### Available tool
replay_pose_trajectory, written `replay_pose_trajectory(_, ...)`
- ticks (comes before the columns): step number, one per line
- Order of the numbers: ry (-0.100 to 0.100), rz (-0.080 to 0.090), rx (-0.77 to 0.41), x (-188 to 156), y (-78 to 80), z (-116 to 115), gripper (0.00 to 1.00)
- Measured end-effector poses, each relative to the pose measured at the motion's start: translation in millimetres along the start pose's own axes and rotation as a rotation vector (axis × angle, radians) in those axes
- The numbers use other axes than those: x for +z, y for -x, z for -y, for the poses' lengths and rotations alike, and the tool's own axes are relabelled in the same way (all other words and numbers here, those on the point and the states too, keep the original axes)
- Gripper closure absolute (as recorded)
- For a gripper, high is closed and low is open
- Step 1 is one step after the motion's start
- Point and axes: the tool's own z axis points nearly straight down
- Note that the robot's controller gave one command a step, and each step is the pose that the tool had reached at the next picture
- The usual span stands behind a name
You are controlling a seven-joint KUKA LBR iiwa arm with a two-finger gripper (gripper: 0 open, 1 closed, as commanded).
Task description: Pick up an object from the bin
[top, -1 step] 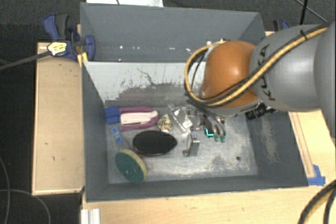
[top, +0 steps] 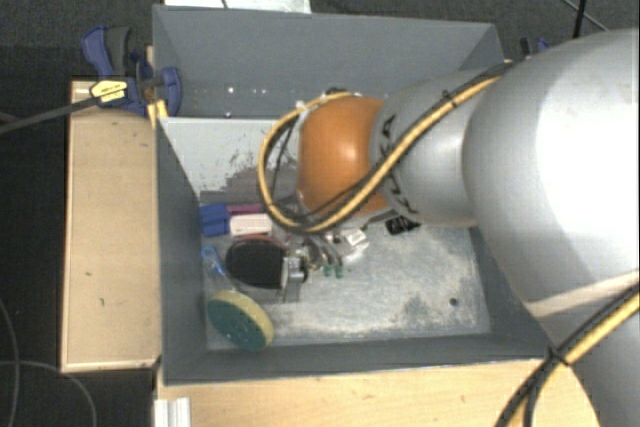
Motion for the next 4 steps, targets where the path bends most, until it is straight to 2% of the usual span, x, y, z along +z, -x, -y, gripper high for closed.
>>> replay_pose_trajectory(1,-0.007,-0.005,0.220,-31,-20.9,25,0.00)
replay_pose_trajectory(2,-0.001,-0.001,0.218,-40,6.9,-44,0.00)
replay_pose_trajectory(3,-0.001,-0.001,0.383,-3,22.5,-38,0.00)
replay_pose_trajectory(4,0.000,-0.001,0.379,-4,22.8,-39,0.00)
